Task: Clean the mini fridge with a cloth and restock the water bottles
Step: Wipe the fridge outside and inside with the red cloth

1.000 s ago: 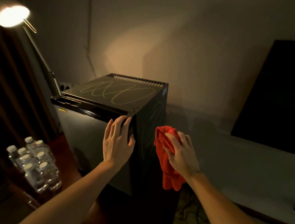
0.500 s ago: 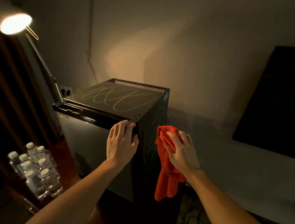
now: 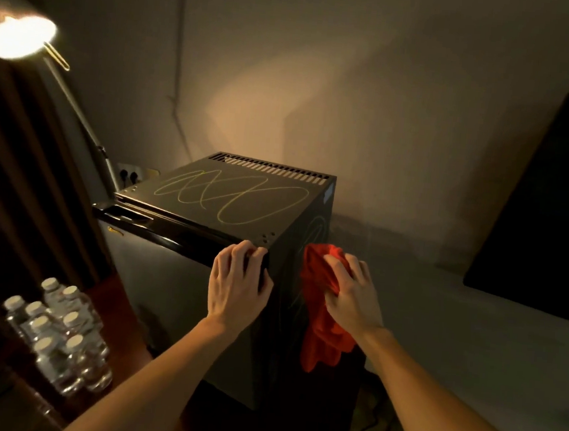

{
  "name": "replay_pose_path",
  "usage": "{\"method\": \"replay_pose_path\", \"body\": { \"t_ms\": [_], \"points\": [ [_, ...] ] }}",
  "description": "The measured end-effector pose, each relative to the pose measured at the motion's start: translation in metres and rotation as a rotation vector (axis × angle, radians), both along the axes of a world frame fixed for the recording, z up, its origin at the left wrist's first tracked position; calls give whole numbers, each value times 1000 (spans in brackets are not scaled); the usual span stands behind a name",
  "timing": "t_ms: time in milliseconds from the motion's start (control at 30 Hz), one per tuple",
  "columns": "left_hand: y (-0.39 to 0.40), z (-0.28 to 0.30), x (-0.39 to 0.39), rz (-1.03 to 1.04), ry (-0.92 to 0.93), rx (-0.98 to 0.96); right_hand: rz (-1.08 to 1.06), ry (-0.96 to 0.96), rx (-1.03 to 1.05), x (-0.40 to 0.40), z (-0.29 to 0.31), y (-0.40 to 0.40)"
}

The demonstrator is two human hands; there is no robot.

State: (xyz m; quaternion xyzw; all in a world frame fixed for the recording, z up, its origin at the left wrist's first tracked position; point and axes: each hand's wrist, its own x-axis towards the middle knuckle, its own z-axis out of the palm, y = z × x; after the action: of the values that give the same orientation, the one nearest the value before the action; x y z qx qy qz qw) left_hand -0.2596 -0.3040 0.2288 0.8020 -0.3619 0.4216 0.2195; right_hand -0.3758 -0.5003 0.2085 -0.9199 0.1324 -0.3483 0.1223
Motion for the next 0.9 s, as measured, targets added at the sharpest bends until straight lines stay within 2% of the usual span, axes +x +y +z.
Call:
{"method": "replay_pose_path", "body": {
  "t_ms": [167,367,633,900],
  "points": [
    [-7,-2,-11,64,-25,-66,150,-13,-17,23,-5,-20],
    [-22,-2,-39,276,21,-35,399,32,18,26,-13,-42],
    [-49,-17,-93,510,230,-145,565,63,77,4,-34,-73],
    [-54,-73,-112,509,411,-313,621,67,104,8,-73,-63]
  ]
}}
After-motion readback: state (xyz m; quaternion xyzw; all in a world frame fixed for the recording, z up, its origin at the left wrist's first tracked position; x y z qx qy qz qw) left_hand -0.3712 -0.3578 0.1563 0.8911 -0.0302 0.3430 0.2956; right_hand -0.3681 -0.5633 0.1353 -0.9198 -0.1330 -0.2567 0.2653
